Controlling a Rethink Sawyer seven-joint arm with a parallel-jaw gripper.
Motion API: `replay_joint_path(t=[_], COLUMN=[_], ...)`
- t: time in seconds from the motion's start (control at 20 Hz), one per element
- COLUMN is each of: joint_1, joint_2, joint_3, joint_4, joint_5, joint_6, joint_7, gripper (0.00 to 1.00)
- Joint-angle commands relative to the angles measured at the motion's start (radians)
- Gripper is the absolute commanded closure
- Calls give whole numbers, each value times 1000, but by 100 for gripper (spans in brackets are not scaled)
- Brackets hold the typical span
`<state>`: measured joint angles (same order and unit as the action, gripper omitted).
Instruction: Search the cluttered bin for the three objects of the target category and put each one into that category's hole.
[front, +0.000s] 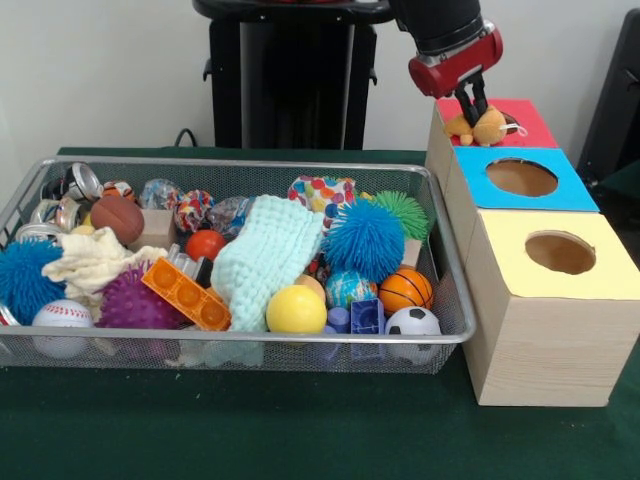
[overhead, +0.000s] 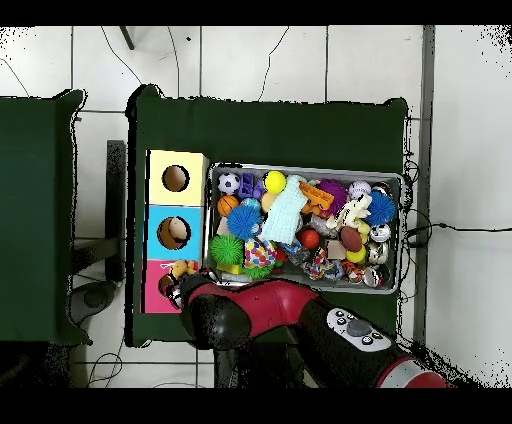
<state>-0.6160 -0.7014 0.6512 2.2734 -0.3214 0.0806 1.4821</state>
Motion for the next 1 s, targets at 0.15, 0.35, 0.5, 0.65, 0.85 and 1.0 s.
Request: replay_joint_path(t=[0.15, 0.35, 0.5, 0.65, 0.85, 1.0], joint_1=[5, -28, -39, -40, -56, -56], joint_2=[173, 176, 181, 179, 160, 149], joint_3=[2, 28, 37, 45, 45, 52], joint_4=[-121, -87, -76, -87, -55, -52], joint_5=[-60, -6, 33, 43, 96, 118], joint_6=[-11, 69, 144, 238, 318, 366], joint_7=[68, 80, 80, 38, 50, 35], gripper=[100, 100, 100, 100, 100, 100])
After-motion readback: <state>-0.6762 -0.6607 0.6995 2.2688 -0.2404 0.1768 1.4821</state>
